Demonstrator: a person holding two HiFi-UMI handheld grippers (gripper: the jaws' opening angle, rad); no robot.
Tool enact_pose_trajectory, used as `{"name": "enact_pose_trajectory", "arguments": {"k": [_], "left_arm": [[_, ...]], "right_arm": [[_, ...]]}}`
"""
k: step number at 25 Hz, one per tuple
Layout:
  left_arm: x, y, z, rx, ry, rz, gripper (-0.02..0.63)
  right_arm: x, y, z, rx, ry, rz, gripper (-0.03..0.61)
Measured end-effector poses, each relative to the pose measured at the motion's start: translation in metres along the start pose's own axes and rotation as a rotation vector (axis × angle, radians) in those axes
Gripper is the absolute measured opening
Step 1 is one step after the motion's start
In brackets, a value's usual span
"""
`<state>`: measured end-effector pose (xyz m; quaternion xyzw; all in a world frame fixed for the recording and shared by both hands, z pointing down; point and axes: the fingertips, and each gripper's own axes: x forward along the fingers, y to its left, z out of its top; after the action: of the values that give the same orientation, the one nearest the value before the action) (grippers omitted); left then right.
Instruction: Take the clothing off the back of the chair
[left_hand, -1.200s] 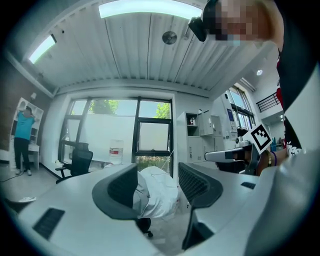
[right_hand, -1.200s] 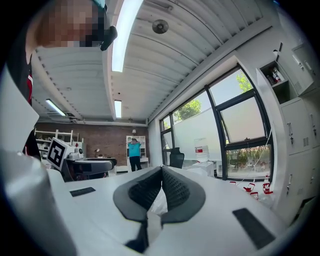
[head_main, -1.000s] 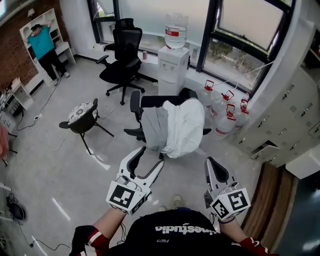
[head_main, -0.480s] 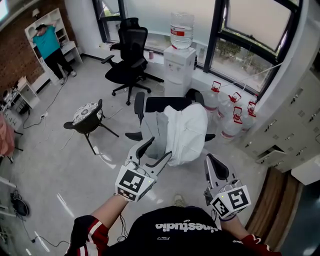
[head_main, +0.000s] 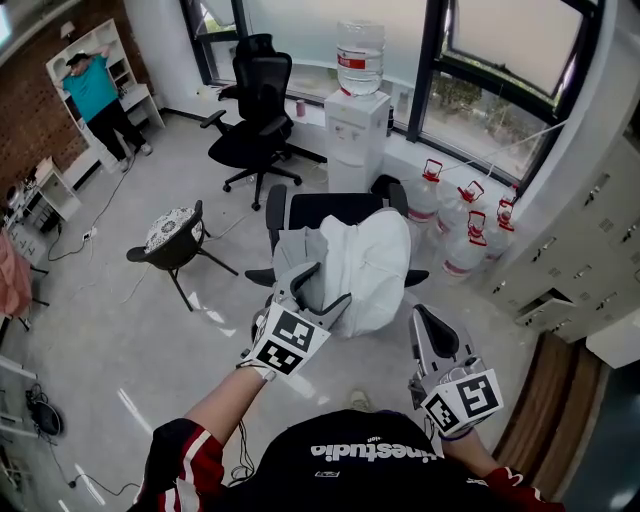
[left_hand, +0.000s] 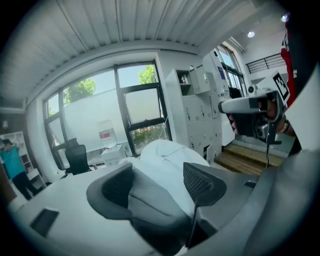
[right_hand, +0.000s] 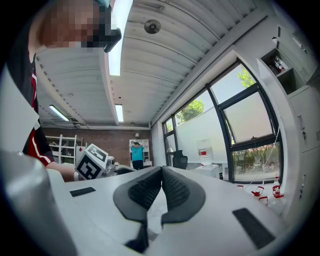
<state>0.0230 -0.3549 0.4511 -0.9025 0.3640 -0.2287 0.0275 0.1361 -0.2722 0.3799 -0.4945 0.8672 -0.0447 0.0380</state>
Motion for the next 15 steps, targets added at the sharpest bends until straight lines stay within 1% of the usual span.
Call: {"name": "enact_pose_trajectory", "arguments": {"k": [3,5,10,15], "left_arm": [[0.013,-0.002,-0.012,0.085,0.084,-0.013,0.298],[0.021,-0.003,-0.017,0.138,0.125,-0.019,0.298],[0.043,-0.013,-0.031,0.181,0.216,-0.055,0.298],[0.062,-0.011,-0.046,0.255,0.296,-0.021,0.298]], "right_arm": [[0.001,-0.004,-0.001,0.004,0.003,-0.002,0.014],[0.002,-0.007,-0.002,0.006,0.007,-0.006,0.014],[0.002,-0.014,-0.002,0.013,0.002,-0.014,0.014],[0.005,-0.023,-0.002,0.031,0.002,-0.021,0.014]]}}
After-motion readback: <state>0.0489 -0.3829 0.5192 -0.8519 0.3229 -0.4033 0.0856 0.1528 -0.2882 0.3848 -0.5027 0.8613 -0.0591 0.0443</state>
